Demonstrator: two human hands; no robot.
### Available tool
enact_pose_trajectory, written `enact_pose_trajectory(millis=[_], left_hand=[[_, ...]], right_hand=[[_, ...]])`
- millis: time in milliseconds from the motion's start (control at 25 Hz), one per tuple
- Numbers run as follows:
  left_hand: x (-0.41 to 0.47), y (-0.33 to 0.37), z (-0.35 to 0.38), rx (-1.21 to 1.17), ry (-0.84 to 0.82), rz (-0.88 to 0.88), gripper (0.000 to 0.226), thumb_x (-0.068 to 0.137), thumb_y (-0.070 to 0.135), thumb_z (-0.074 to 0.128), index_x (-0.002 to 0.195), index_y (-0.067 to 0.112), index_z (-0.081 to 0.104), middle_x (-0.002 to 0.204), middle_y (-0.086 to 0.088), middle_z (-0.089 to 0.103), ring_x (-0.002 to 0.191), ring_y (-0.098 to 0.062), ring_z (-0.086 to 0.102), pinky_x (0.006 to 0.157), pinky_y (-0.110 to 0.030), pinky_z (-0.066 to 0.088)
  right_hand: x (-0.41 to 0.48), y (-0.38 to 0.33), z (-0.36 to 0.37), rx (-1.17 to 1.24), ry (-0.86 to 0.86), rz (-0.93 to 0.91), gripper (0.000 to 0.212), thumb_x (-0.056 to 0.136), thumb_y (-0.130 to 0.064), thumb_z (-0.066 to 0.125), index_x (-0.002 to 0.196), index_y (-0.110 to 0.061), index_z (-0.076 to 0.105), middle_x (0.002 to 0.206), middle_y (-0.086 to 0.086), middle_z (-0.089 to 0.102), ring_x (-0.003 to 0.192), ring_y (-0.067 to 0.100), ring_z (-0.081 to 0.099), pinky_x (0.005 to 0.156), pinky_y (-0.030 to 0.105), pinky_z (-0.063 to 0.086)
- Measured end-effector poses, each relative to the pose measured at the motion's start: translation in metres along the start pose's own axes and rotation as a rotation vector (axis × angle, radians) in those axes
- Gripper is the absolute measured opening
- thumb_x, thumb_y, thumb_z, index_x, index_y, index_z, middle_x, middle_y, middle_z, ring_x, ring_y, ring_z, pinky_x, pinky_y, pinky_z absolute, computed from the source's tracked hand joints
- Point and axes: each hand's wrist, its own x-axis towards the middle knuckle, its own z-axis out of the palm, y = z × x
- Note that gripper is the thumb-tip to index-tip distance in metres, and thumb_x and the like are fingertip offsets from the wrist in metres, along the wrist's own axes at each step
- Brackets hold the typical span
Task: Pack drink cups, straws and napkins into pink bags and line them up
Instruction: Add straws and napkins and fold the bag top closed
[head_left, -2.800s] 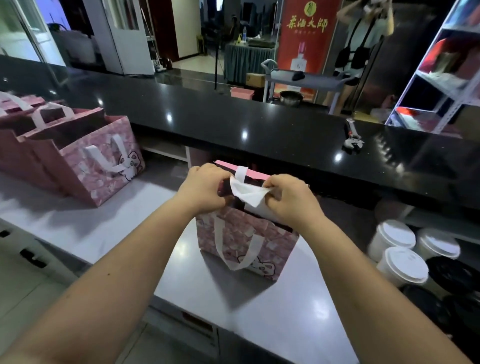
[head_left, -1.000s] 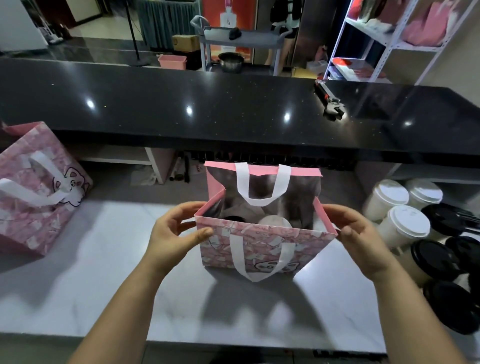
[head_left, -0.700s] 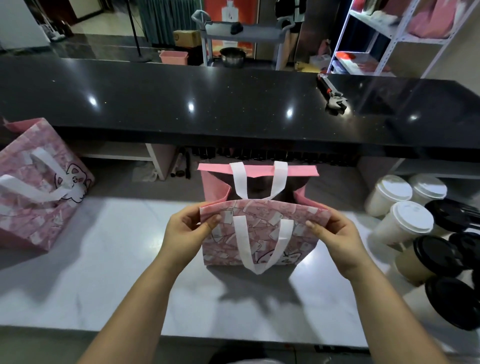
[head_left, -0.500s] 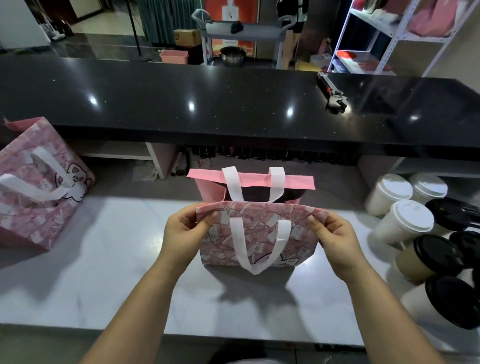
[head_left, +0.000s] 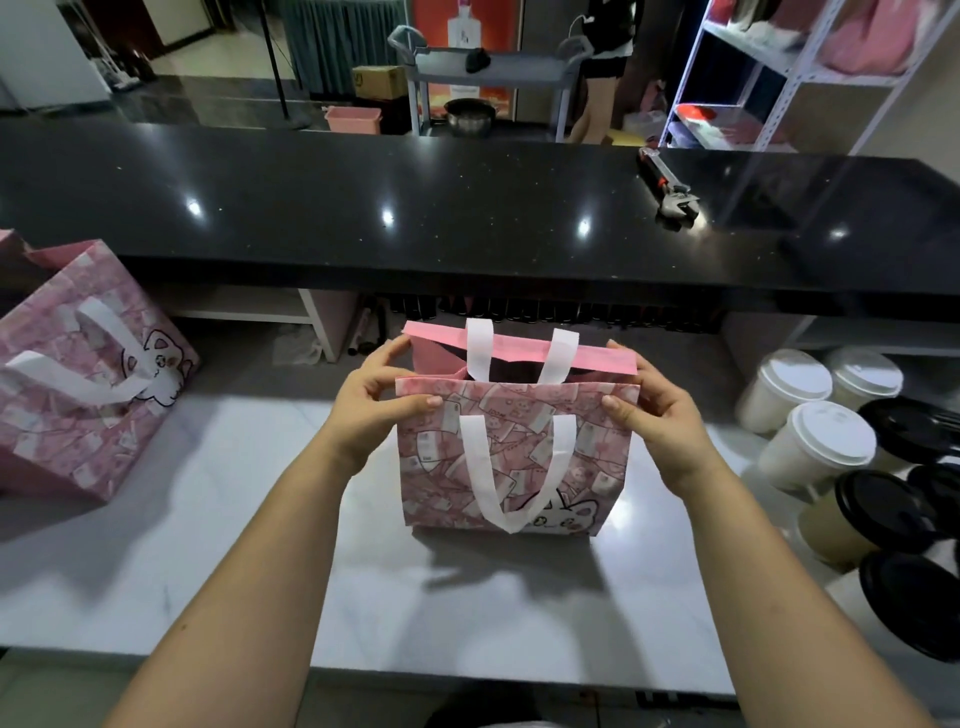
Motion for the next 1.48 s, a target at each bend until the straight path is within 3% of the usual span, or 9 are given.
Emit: enact_pose_trajectory(millis=[80, 280, 560, 800, 960, 1080, 1200, 1280, 1480], left_hand=[[0.001, -0.003, 0.004, -0.045, 0.062, 0.054, 0.02, 0.057, 0.019, 0.088, 0.073, 0.024, 0.079, 0.116, 0.025, 0.06, 0.116, -0.011, 0.057, 0.084, -0.036, 0.057], [0.002, -0.011, 0.015, -0.083, 0.22, 0.134, 0.025, 0.064, -0.002, 0.084, 0.077, 0.019, 0.076, 0.099, -0.002, 0.071, 0.103, -0.031, 0.065, 0.085, -0.043, 0.057], [0.003, -0.003, 0.009, -0.155, 0.177, 0.102, 0.043, 0.055, 0.016, 0.088, 0.082, 0.024, 0.055, 0.085, 0.0, 0.071, 0.089, -0.018, 0.07, 0.067, -0.025, 0.056], [0.006, 0.005, 0.011, -0.093, 0.121, 0.093, 0.053, 0.058, 0.015, 0.087, 0.102, 0.033, 0.064, 0.091, 0.002, 0.075, 0.089, -0.012, 0.071, 0.069, -0.022, 0.057], [0.01, 0.009, 0.023, 0.018, 0.177, 0.161, 0.025, 0.064, 0.01, 0.085, 0.078, 0.027, 0.075, 0.083, 0.005, 0.074, 0.081, -0.01, 0.07, 0.07, -0.021, 0.057], [0.009, 0.009, 0.027, 0.032, 0.213, 0.152, 0.024, 0.068, 0.004, 0.084, 0.08, 0.021, 0.074, 0.084, 0.002, 0.072, 0.082, -0.013, 0.069, 0.071, -0.024, 0.057], [0.006, 0.01, 0.03, 0.035, 0.23, 0.15, 0.024, 0.068, 0.005, 0.084, 0.081, 0.021, 0.073, 0.084, 0.004, 0.072, 0.082, -0.011, 0.068, 0.07, -0.022, 0.057], [0.004, 0.011, 0.031, 0.025, 0.237, 0.13, 0.022, 0.067, 0.007, 0.085, 0.08, 0.022, 0.074, 0.083, 0.006, 0.072, 0.082, -0.009, 0.068, 0.068, -0.02, 0.056], [0.002, 0.01, 0.031, 0.039, 0.229, 0.119, 0.02, 0.068, 0.008, 0.084, 0.08, 0.022, 0.075, 0.082, 0.006, 0.072, 0.083, -0.008, 0.069, 0.066, -0.018, 0.055]], right_hand=[[-0.001, 0.003, 0.006, 0.028, 0.09, -0.027, 0.043, 0.085, 0.006, 0.064, 0.101, -0.033, 0.073, 0.131, 0.002, 0.06, 0.11, 0.013, 0.061, 0.088, 0.029, 0.055], [-0.001, 0.009, 0.013, 0.069, 0.294, -0.043, 0.032, 0.082, 0.005, 0.069, 0.094, -0.024, 0.073, 0.099, -0.01, 0.073, 0.092, 0.004, 0.068, 0.076, 0.017, 0.054], [0.006, 0.001, 0.007, -0.051, 0.318, -0.096, 0.04, 0.081, 0.003, 0.071, 0.1, -0.027, 0.055, 0.079, -0.006, 0.07, 0.076, 0.005, 0.066, 0.068, 0.025, 0.058], [0.006, -0.005, 0.001, -0.369, 0.133, -0.236, 0.069, 0.08, 0.01, 0.067, 0.118, -0.045, 0.053, 0.093, -0.016, 0.064, 0.094, 0.006, 0.062, 0.086, 0.024, 0.053], [0.017, -0.036, 0.0, -0.888, -0.154, -0.349, 0.084, 0.082, 0.006, 0.062, 0.137, -0.051, 0.037, 0.125, -0.022, 0.047, 0.115, 0.003, 0.046, 0.092, 0.021, 0.046], [0.026, -0.06, 0.007, -1.269, -0.381, -0.434, 0.072, 0.082, -0.007, 0.068, 0.135, -0.046, 0.039, 0.146, -0.012, 0.033, 0.13, 0.015, 0.032, 0.104, 0.036, 0.035], [0.032, -0.084, 0.007, -1.389, -0.475, -0.464, 0.042, 0.076, -0.041, 0.075, 0.111, -0.038, 0.052, 0.138, -0.008, 0.043, 0.125, 0.018, 0.038, 0.103, 0.038, 0.036], [0.04, -0.097, 0.003, -1.268, -0.456, -0.402, 0.032, 0.075, -0.056, 0.07, 0.092, -0.035, 0.054, 0.116, -0.01, 0.055, 0.108, 0.014, 0.048, 0.091, 0.034, 0.043], [0.063, -0.099, 0.003, -0.087, -0.273, 0.099, 0.051, 0.091, -0.056, 0.039, 0.077, -0.011, 0.059, 0.102, 0.008, 0.07, 0.098, 0.022, 0.063, 0.092, 0.041, 0.047]])
